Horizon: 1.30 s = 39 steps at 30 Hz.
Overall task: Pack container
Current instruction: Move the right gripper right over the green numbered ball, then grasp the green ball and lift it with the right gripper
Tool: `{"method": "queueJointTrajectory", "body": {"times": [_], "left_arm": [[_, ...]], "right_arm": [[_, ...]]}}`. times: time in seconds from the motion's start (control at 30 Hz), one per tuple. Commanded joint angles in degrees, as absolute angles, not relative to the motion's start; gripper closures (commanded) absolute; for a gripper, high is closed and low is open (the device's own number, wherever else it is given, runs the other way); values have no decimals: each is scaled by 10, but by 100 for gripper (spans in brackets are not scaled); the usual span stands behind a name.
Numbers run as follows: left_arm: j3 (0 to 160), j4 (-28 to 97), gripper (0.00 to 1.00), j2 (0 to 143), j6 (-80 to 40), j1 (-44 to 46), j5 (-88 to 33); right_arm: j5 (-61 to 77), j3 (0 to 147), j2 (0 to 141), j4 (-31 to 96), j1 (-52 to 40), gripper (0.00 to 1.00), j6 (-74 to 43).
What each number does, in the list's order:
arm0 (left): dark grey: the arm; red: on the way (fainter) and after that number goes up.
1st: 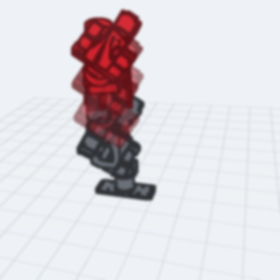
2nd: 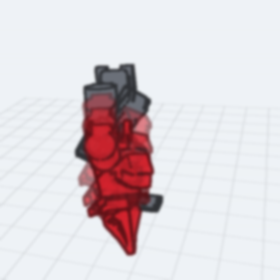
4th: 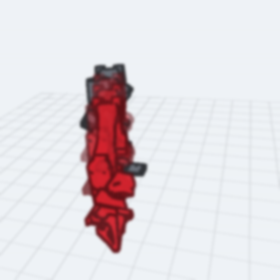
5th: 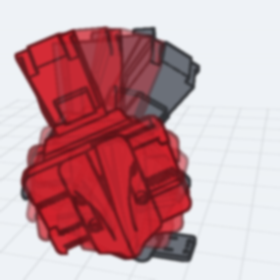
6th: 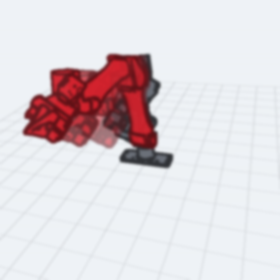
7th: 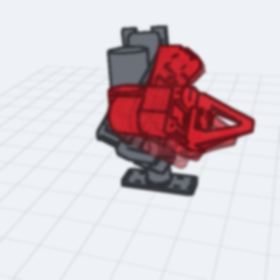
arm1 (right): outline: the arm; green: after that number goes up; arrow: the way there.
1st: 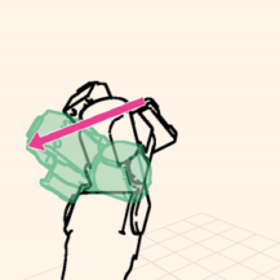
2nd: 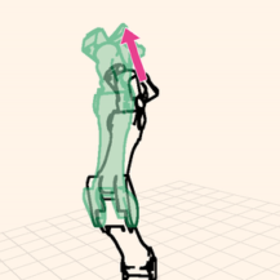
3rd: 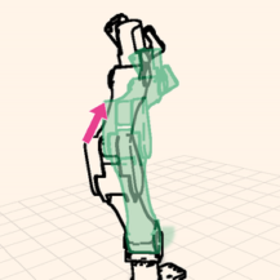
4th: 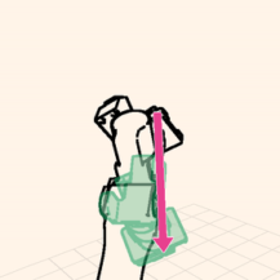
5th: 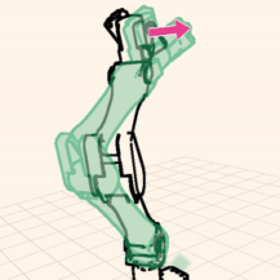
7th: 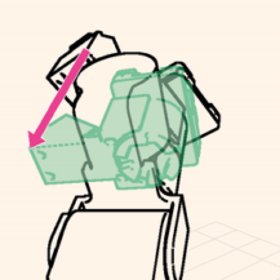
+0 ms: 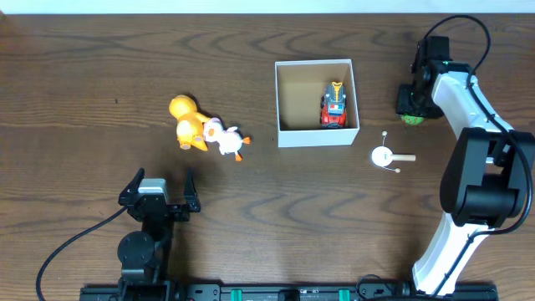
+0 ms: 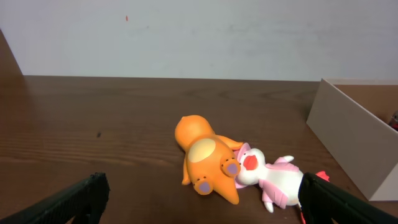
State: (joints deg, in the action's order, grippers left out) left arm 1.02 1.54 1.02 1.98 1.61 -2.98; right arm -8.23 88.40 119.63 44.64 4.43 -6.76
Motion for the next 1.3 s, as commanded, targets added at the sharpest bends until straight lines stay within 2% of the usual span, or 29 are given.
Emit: {"method": "queueJointTrajectory", "body": {"times": [0.0,0.17,0.2,0.53,0.77,0.9,1.03,1.27], "left_arm": [[2,39,2,10,28,14,-23],[2,39,2,10,28,14,-23],[2,39,2,10,28,14,-23],[2,39,2,10,28,14,-23],[2,39,2,10,28,14,-23],[2,39,2,10,28,14,-23],[2,39,2,10,28,14,-23],[2,39,2,10,28,14,-23]], "right_arm": [[-58,881,1211,448,41,74,-70],[-57,881,1210,448,41,93,-70],[-57,881,1209,448,41,94,-70],[30,881,1102,451,17,90,-54],[46,881,980,438,-66,89,-17],[45,881,937,417,-133,90,44],[45,881,934,418,-183,93,102],[40,881,966,438,-205,97,104]]}}
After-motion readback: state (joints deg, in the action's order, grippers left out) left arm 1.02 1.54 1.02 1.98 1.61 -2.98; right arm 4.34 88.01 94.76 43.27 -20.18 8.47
